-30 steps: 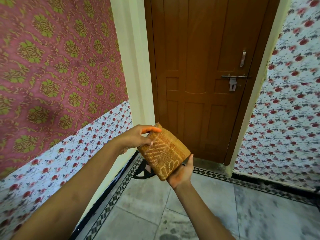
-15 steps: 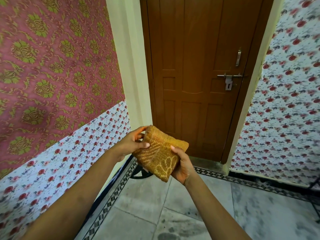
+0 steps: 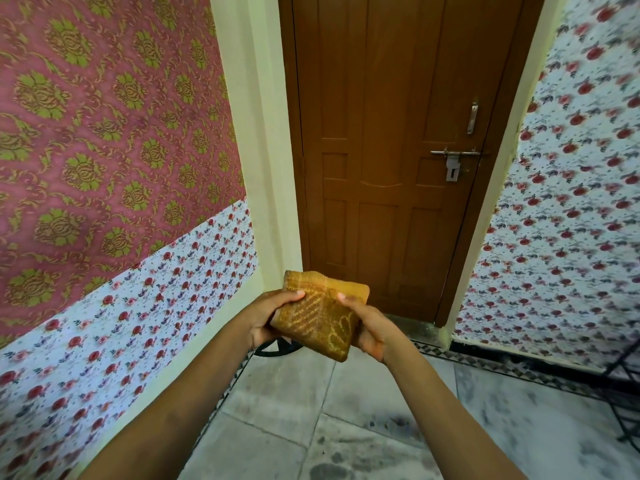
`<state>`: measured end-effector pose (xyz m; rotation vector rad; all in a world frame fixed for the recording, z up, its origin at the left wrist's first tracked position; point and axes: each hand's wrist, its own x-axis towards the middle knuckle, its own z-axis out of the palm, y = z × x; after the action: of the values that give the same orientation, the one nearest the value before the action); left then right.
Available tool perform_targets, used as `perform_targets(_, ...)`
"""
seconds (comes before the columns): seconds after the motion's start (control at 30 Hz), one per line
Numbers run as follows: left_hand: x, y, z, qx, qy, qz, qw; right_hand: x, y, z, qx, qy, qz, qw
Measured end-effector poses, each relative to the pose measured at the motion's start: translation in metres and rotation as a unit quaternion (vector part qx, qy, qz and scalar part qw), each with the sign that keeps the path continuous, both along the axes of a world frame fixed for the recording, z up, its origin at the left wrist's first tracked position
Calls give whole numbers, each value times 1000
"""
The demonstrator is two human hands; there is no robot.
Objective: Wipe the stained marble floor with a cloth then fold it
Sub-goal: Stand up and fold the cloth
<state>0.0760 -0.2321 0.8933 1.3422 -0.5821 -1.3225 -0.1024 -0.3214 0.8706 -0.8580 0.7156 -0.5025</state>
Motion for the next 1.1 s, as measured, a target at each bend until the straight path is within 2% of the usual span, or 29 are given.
perform_targets(0.17,-5,-1,-12,13,-11,38,999,-2,-1,-9,-75,61,-28,995)
perform_targets(0.47,-14,-10,-23,-15,5,89,996,-5,-5,-7,-77,70,-99,990)
perform_targets(0.77,-32,-34,-25,-17,-7,53,998,-29,-10,-18,-58,52,-149,986)
perform_targets(1.1,-131,-71,-45,19,-11,9,1000,-133,-29,-41,-56,45,-187,980)
